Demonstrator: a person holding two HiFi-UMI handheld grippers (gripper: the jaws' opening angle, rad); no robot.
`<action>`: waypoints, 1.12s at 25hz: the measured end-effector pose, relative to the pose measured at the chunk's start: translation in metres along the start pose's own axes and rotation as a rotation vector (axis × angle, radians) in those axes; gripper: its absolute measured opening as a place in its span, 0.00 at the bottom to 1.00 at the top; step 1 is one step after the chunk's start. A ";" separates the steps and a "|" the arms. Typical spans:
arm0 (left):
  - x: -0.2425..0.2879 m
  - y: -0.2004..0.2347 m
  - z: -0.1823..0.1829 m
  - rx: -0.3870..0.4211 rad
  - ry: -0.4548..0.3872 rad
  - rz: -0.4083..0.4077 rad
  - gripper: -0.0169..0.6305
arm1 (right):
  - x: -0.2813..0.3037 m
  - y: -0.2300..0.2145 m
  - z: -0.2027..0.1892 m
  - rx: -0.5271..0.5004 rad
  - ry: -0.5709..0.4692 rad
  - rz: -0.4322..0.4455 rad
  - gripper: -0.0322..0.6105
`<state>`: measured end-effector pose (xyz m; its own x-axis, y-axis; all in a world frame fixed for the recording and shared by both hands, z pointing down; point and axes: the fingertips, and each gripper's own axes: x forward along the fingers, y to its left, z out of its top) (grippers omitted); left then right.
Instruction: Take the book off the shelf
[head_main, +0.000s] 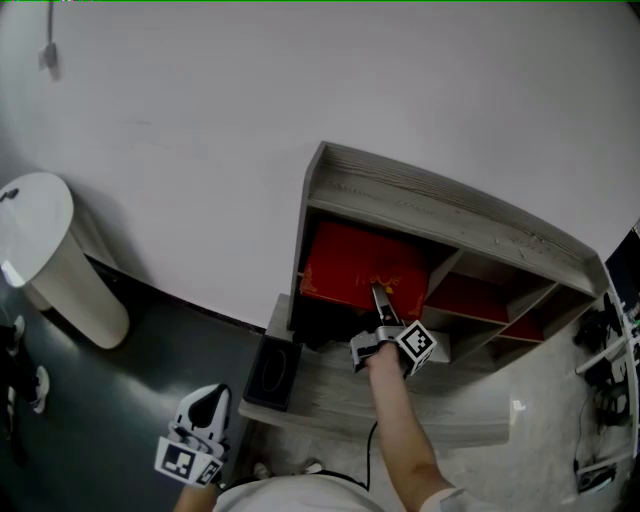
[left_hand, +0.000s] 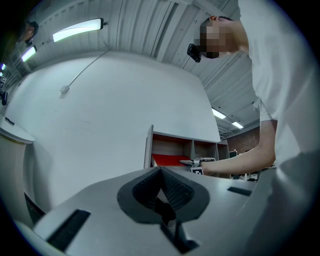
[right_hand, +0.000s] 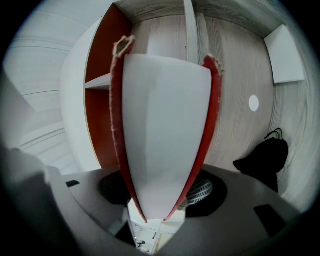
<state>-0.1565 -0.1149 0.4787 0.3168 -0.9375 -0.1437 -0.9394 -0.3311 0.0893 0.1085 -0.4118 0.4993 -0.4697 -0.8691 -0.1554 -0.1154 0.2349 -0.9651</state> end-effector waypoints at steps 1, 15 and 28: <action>-0.001 0.001 0.000 0.000 0.000 0.001 0.05 | 0.000 0.000 0.000 0.004 -0.003 0.001 0.48; 0.001 0.000 0.001 -0.009 0.000 -0.014 0.05 | -0.021 0.001 -0.004 0.003 -0.014 -0.002 0.45; -0.003 -0.004 0.000 -0.010 -0.006 -0.036 0.05 | -0.031 0.020 -0.005 -0.023 -0.037 0.056 0.44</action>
<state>-0.1543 -0.1105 0.4787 0.3494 -0.9245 -0.1524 -0.9261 -0.3655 0.0934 0.1165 -0.3785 0.4857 -0.4437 -0.8696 -0.2167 -0.1103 0.2930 -0.9497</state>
